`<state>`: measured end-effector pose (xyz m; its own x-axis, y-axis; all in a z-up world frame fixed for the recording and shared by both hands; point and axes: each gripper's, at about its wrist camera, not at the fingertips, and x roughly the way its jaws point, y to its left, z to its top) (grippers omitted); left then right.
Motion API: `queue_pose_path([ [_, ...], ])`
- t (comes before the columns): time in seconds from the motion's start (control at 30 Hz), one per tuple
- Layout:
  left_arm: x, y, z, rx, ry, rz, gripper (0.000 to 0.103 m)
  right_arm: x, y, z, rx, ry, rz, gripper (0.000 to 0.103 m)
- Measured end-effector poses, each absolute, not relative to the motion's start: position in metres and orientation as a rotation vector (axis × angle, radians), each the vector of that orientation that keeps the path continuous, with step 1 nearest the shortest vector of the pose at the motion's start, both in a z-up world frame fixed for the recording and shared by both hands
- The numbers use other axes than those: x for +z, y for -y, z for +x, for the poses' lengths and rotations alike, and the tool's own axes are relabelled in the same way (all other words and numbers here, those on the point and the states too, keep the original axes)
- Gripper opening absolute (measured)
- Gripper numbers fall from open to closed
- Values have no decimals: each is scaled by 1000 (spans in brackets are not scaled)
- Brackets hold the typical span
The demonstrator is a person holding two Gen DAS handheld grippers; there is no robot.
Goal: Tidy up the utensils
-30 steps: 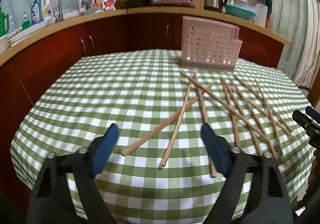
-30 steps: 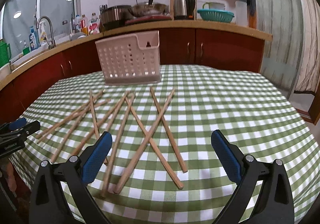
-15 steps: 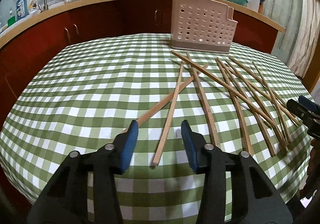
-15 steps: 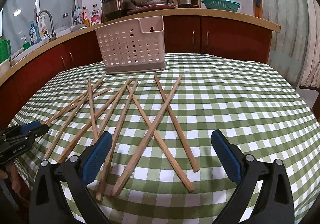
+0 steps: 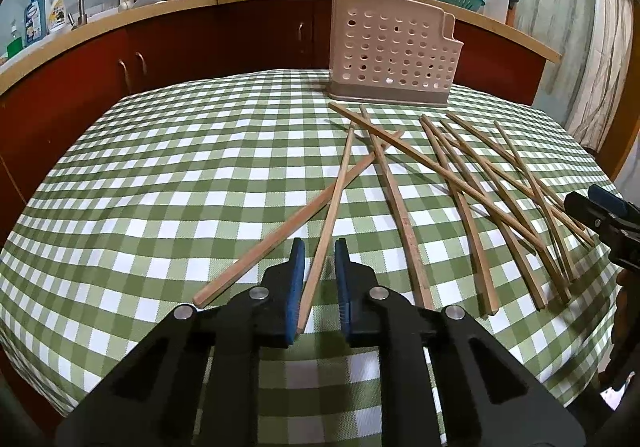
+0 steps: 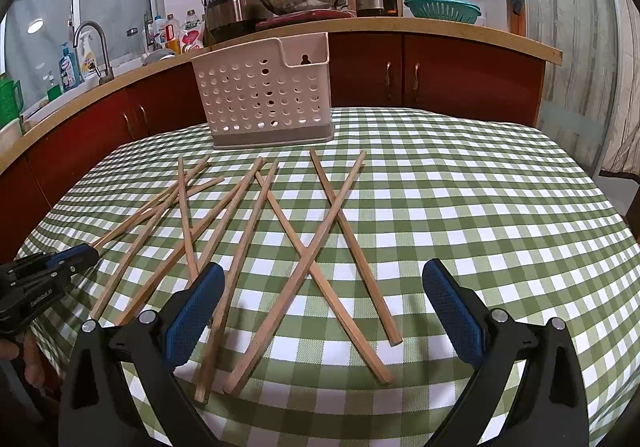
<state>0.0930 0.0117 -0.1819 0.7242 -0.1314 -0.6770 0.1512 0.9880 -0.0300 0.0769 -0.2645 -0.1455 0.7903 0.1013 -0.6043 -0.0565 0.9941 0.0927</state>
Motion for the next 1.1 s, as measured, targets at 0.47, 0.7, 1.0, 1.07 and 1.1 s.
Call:
queue_pose_path([
  [0.47, -181, -10, 90, -168, -724, 36, 5, -142, 267, 77, 80, -639, 67, 96],
  [0.7, -167, -12, 85, -162, -684, 36, 5, -142, 275, 74, 80, -633, 61, 96],
  [1.0, -164, -15, 83, -157, -677, 33, 5, -139, 254, 74, 222, -634, 50, 61],
  [1.07, -163, -15, 83, -157, -673, 33, 5, -140, 243, 74, 268, -633, 41, 57],
  [1.1, -163, -16, 83, -157, -672, 33, 5, -141, 239, 73, 291, -634, 36, 55],
])
